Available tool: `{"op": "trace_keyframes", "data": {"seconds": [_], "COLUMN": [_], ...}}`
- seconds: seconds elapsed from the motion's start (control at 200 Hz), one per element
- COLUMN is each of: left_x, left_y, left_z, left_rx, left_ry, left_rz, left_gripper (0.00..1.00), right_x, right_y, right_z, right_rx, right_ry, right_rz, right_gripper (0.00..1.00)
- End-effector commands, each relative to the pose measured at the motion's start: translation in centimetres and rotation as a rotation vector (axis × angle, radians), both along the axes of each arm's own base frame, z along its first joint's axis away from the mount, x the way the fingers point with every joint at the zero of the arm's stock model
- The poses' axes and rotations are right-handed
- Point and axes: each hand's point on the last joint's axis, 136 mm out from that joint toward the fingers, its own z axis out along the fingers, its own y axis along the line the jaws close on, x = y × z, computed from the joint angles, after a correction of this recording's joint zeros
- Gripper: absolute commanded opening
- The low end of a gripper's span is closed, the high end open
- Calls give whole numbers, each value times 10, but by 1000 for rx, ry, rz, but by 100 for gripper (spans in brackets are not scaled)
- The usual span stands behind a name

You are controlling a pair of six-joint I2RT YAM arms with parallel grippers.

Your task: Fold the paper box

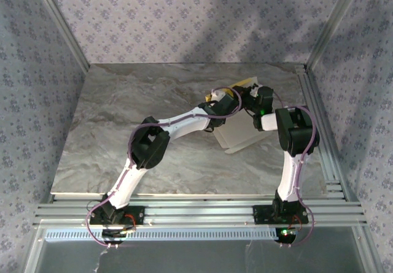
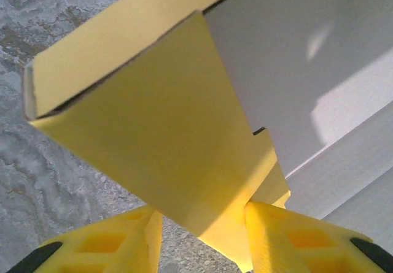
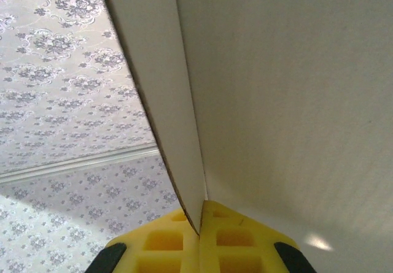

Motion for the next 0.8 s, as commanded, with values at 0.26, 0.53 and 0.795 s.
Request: {"op": "trace_keyframes", "data": {"seconds": [0.26, 0.53, 0.795], "left_x": [-18, -23, -24], "left_y": [43, 43, 44], "left_z": [-54, -48, -38], "left_rx": [222, 190, 174], "left_ry": [79, 32, -15], "left_rz": [4, 7, 9], "left_gripper": [36, 35, 36], "right_x": [-33, -53, -64], "right_y": [1, 0, -3], "right_z": [11, 15, 15], "right_rx": [32, 6, -9], "right_ry": [-39, -72, -116], "right_rz": [16, 33, 26], "right_gripper": [0, 0, 0]}}
